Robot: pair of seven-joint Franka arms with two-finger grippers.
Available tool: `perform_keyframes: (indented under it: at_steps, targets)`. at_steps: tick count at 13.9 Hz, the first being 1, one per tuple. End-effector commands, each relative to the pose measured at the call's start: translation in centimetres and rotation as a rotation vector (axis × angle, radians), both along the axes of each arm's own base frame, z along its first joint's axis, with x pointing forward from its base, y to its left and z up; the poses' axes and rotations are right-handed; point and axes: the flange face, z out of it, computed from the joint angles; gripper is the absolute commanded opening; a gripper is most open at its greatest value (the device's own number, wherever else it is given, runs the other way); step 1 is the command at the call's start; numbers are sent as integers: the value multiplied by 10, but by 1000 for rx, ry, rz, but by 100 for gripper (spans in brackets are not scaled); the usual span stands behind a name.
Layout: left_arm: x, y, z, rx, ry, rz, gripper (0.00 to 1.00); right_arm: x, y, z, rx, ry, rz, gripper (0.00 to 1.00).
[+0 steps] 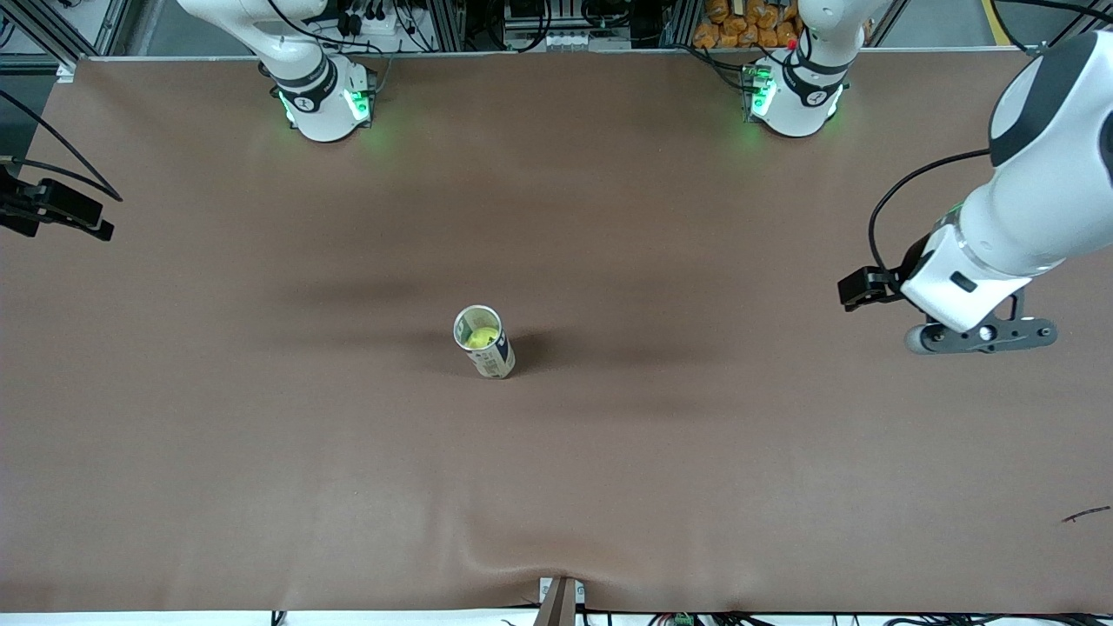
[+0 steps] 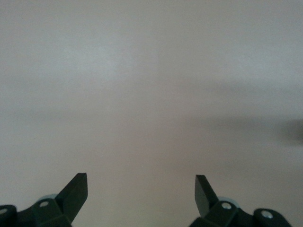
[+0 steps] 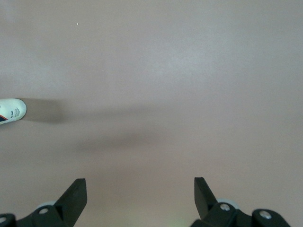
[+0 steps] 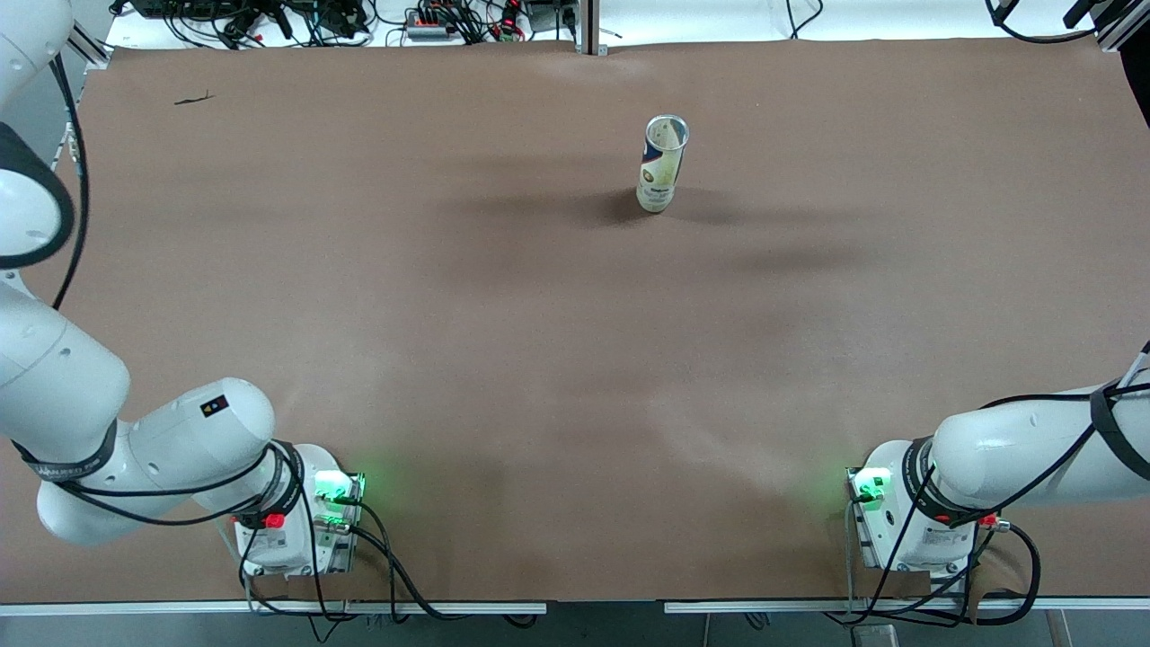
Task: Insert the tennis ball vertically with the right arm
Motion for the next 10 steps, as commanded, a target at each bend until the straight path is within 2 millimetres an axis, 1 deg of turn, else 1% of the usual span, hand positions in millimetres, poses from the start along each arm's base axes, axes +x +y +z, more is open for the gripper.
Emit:
perform_keyframes:
  at_steps: [1,2,4,6,10]
  targets:
    - [-22,19,45,12,-32,16,100,-3,-3,8,-20,-6,-3,100]
    - [-28,30,55,-11,-37,19,100,-3,-4,8,-24,-6,-3,100]
    - [-39,49,67,-31,-34,13,100,-3,-3,9,-30,-7,0,100]
    - [-54,57,77,-19,-1,-17,100,-3,-2,8,-30,-4,1,100]
    - [-96,96,88,-120,-2,51,100,-2,-2,9,-31,-13,1,100]
